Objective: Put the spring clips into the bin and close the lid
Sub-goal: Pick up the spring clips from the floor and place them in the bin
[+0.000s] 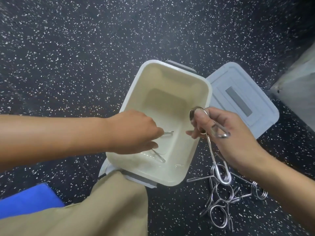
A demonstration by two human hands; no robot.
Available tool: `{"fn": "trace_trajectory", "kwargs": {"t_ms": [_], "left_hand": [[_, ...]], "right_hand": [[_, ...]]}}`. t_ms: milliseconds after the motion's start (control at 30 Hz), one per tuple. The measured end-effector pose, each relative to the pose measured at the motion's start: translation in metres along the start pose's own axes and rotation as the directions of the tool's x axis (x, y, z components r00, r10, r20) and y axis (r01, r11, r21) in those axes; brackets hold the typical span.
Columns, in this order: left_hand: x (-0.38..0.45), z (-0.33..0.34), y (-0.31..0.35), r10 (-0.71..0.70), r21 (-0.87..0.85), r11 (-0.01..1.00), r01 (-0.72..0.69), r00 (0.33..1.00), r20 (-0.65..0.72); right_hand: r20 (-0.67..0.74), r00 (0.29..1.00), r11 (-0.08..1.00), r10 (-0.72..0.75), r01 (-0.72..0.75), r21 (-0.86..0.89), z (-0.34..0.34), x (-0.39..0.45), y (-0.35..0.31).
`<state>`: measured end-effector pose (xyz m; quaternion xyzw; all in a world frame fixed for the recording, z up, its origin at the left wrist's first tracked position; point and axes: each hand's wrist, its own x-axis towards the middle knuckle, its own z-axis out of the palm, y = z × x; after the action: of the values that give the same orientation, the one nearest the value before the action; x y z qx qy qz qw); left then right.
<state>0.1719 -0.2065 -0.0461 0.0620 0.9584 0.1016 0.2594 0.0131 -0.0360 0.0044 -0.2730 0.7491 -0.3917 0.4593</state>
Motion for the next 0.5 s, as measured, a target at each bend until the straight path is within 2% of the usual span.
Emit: {"fn": "trace_trajectory", "kwargs": {"t_ms": [100, 267, 333, 400, 500], "left_hand": [[-0.023, -0.002, 0.002, -0.061, -0.089, 0.994, 0.058, 0.998, -0.034], [-0.051, -0.005, -0.002, -0.127, -0.203, 0.973, 0.115, 0.991, -0.05], [-0.056, -0.007, -0.004, -0.134, -0.232, 0.966, 0.116, 0.989, -0.065], [-0.058, -0.009, -0.005, -0.129, -0.229, 0.968, 0.104, 0.987, -0.096], [-0.059, -0.011, -0.005, -0.124, -0.231, 0.969, 0.089, 0.982, -0.14]], "right_hand": [[0.013, 0.989, 0.975, -0.149, 0.149, -0.165, 0.006, 0.007, -0.003], [0.049, 0.969, 0.947, -0.24, 0.245, -0.206, 0.02, 0.029, -0.012], [0.02, 0.983, 0.979, -0.181, 0.182, -0.091, 0.029, 0.04, -0.013], [-0.026, 0.998, 0.996, -0.061, 0.063, 0.071, 0.04, 0.055, -0.011], [0.037, 0.99, 0.926, 0.136, -0.14, 0.35, 0.056, 0.08, -0.004]]}}
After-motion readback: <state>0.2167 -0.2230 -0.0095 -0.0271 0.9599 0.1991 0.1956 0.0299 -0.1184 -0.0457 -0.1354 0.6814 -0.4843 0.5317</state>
